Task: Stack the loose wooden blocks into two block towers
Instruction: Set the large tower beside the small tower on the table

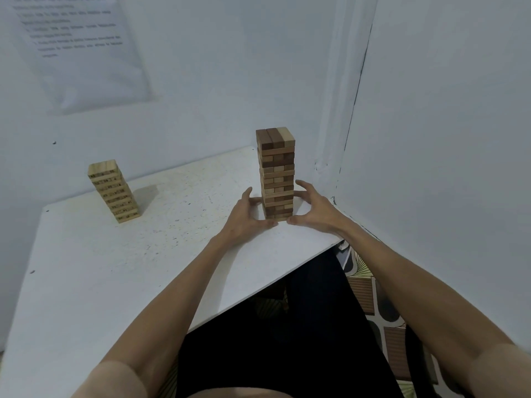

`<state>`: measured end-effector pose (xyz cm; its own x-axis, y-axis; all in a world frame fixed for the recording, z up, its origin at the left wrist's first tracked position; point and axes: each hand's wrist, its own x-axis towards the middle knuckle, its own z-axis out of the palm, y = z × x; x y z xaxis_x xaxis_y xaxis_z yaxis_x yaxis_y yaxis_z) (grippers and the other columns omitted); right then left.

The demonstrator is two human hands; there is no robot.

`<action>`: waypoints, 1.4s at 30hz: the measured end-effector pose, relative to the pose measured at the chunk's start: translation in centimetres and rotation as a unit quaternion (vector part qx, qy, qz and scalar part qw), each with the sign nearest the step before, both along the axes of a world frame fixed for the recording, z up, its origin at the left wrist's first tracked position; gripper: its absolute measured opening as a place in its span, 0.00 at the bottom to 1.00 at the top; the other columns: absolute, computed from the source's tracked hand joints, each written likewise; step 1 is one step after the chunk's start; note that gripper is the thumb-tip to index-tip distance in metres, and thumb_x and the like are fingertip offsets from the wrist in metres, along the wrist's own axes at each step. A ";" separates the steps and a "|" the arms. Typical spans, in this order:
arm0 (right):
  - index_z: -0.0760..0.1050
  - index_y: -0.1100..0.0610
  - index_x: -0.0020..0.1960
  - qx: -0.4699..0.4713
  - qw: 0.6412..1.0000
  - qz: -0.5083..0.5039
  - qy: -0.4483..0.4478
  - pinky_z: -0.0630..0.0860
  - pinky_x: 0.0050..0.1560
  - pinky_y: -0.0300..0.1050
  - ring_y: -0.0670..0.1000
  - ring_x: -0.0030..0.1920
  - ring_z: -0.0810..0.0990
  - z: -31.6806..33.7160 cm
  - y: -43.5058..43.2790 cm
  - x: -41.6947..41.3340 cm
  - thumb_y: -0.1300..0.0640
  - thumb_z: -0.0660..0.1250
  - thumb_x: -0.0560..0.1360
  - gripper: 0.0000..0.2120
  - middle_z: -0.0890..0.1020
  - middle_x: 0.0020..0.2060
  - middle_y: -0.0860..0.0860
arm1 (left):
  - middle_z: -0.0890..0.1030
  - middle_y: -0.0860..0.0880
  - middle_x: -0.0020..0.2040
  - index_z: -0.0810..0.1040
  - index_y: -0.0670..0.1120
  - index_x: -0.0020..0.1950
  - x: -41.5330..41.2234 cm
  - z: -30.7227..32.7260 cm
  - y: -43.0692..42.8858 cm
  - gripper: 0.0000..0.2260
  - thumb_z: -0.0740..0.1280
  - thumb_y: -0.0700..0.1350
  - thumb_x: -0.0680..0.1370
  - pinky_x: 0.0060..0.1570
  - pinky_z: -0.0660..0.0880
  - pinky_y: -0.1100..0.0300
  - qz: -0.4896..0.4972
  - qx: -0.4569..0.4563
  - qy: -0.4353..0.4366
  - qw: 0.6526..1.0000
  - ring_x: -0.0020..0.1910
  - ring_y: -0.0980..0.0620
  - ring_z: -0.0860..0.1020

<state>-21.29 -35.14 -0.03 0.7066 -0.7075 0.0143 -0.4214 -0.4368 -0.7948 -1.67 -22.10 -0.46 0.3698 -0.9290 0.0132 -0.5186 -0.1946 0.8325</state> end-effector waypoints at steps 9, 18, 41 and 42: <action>0.58 0.46 0.81 0.021 0.999 0.035 -0.003 0.65 0.76 0.56 0.50 0.72 0.73 0.2 -1.7 0.1 0.47 0.82 0.69 0.49 0.79 0.69 0.44 | 0.75 0.51 0.74 0.50 0.46 0.84 0.3 0.0 0.0 0.53 0.81 0.55 0.71 0.69 0.63 0.57 0.008 -0.006 0.019 1.000 0.76 0.50 0.68; 0.61 0.46 0.79 0.018 0.999 0.043 -0.010 0.66 0.76 0.57 0.48 0.71 0.74 0.0 -2.3 0.2 0.46 0.83 0.67 0.48 0.80 0.66 0.43 | 0.76 0.52 0.73 0.53 0.46 0.84 0.4 -0.3 -0.3 0.51 0.81 0.54 0.71 0.73 0.63 0.53 0.023 -0.011 0.010 1.000 0.75 0.50 0.69; 0.58 0.44 0.79 -0.016 0.997 0.070 0.003 0.69 0.70 0.52 0.46 0.62 0.77 -0.1 -3.7 1.7 0.45 0.84 0.65 0.52 0.80 0.58 0.39 | 0.67 0.73 0.55 0.43 0.45 0.85 1.8 -1.2 -0.5 0.56 0.78 0.59 0.72 0.74 0.65 0.41 0.018 -0.036 -0.105 0.994 0.74 0.48 0.68; 0.58 0.44 0.80 -0.014 0.997 0.075 0.004 0.69 0.69 0.51 0.46 0.62 0.77 -0.1 -3.6 1.9 0.45 0.84 0.65 0.52 0.79 0.57 0.38 | 0.67 0.73 0.55 0.43 0.45 0.85 2.0 -1.2 -0.3 0.56 0.78 0.60 0.72 0.73 0.66 0.41 0.020 -0.039 -0.112 0.993 0.73 0.48 0.69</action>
<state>-19.38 -38.74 -0.13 0.8048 -0.5930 0.0263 -0.3556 -0.5170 -0.7786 0.38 -22.42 -1.67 0.3859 -0.9068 0.1698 -0.6855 -0.1587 0.7106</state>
